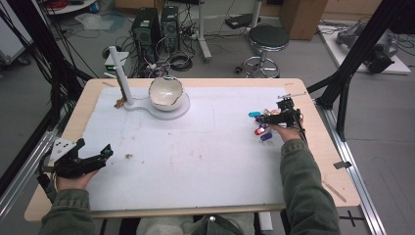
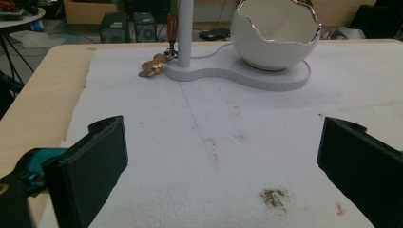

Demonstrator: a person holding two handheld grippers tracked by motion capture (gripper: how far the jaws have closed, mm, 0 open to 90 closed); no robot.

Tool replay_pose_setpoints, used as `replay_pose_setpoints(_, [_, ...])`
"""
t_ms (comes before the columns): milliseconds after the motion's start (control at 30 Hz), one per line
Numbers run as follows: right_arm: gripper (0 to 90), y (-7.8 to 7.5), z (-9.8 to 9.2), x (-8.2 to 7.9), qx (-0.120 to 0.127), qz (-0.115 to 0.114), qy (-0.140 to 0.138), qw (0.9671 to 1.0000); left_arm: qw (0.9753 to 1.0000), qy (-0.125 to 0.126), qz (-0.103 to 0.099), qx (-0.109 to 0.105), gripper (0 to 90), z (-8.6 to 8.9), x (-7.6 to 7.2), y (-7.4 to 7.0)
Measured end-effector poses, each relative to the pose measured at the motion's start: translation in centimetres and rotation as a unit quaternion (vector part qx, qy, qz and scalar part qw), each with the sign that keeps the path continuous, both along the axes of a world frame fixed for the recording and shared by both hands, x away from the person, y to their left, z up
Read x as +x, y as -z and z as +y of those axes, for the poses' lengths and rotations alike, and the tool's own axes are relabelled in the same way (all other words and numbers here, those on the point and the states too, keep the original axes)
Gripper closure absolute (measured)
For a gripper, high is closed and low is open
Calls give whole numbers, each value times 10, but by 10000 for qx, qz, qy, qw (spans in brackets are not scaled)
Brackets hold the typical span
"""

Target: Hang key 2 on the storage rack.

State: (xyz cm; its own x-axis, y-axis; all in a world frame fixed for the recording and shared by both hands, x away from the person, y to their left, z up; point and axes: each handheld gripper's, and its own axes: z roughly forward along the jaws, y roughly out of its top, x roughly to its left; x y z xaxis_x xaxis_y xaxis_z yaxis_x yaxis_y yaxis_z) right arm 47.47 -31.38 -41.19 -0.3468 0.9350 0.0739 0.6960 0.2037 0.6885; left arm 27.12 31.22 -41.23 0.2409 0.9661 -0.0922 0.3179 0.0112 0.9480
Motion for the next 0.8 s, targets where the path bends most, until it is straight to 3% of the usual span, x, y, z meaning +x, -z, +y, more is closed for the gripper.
replay_pose_setpoints(67, [70,1,1,0,-74,-28,10,10000,10000,-3,10,3,34,0,0,0])
replay_pose_setpoints(133, [229,1,1,0,-185,-32,11,9998,10000,3,12,5,34,0,0,0])
replay_pose_setpoints(200, [268,2,2,1,-312,-16,110,9995,10000,14,2,-6,34,-1,0,0])
replay_pose_setpoints(300, [422,3,3,1,-520,14,225,9984,10000,-3,-2,-44,34,0,1,1])
replay_pose_setpoints(467, [704,6,5,2,-528,86,443,9976,10000,6,18,-72,34,0,1,1])
replay_pose_setpoints(733, [755,4,5,1,-502,135,559,9971,10000,41,8,-90,34,0,2,1])
replay_pose_setpoints(767, [773,3,5,1,-502,127,573,9970,10000,41,8,-90,34,0,2,1])
replay_pose_setpoints(800, [876,1,5,-1,-473,7,575,9972,9999,39,8,-97,34,0,2,1])
